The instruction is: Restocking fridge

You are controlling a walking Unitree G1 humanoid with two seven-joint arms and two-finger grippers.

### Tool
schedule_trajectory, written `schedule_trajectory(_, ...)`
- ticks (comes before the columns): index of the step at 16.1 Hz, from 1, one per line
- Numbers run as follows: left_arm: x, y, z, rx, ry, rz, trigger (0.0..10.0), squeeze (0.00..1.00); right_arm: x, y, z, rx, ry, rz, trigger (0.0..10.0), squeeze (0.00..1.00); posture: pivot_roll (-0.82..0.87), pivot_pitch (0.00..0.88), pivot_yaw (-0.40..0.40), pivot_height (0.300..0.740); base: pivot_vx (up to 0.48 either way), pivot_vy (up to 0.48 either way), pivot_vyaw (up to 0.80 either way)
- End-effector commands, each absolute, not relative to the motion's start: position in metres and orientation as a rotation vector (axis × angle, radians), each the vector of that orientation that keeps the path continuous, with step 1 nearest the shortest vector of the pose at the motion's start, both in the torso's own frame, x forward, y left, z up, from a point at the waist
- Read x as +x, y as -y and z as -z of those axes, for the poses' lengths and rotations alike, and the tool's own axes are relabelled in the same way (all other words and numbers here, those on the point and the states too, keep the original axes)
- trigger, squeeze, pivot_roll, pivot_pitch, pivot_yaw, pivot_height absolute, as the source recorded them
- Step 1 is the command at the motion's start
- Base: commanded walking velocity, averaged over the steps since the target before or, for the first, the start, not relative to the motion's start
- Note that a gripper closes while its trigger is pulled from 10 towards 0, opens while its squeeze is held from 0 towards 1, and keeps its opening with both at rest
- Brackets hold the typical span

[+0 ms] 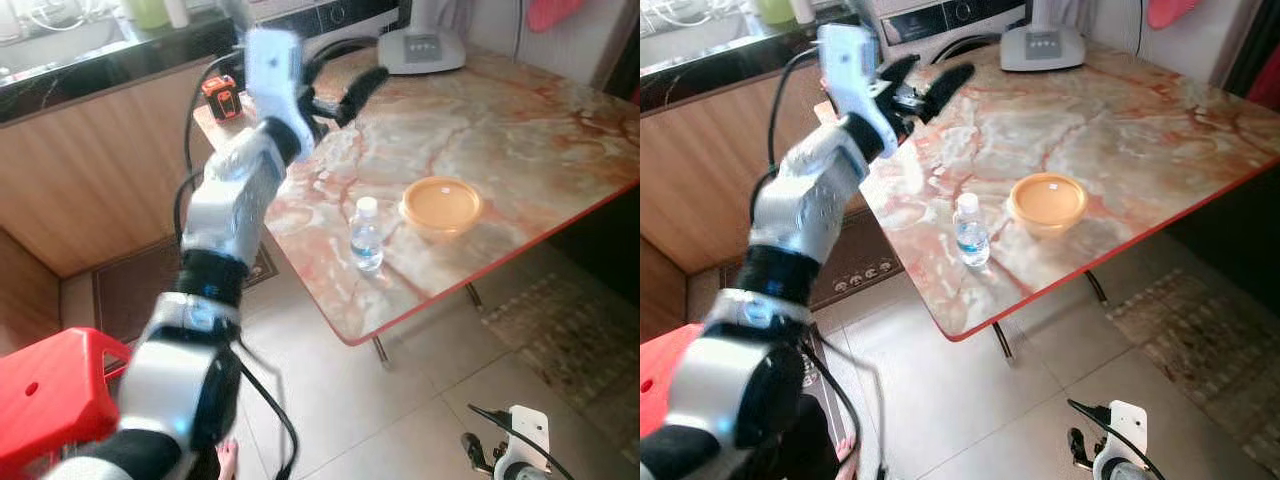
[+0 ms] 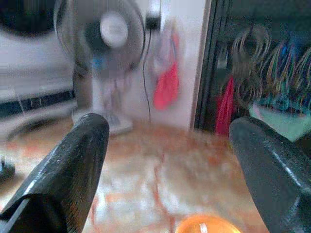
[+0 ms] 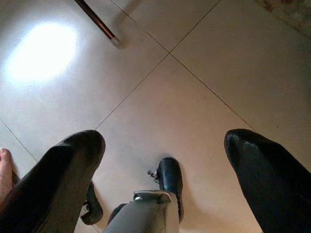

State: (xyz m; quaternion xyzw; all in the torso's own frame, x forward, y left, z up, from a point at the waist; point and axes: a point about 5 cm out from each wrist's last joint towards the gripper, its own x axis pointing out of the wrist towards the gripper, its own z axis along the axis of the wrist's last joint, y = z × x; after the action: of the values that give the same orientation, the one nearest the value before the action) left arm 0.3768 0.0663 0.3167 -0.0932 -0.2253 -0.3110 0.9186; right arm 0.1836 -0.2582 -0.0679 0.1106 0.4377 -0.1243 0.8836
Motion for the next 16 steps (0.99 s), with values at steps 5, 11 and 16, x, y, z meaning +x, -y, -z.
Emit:
schedule_trajectory(5, 0.3755, -0.0692, -0.3201, -0.184, 0.522, 0.572, 10.0, 0.00, 0.1829, 0.2577, 0.0686, 0.251, -0.906, 0.283, 10.0, 0.00, -0.13, 0.056, 0.126, 0.740, 0.000, 0.000, 0.00)
schedule_trajectory(11, 0.3742, -0.0678, -0.3214, -0.198, 0.532, 0.596, 10.0, 0.00, 0.1830, 0.2578, 0.0687, 0.247, -0.909, 0.290, 10.0, 0.00, -0.13, 0.056, 0.129, 0.740, 0.042, 0.000, -0.11)
schedule_trajectory(16, 0.3714, -0.0622, -0.3153, -0.155, 0.522, 0.630, 10.0, 0.00, 0.1817, 0.2573, 0.0696, 0.226, -0.928, 0.280, 10.0, 0.00, -0.14, 0.044, 0.128, 0.740, 0.203, 0.000, -0.74)
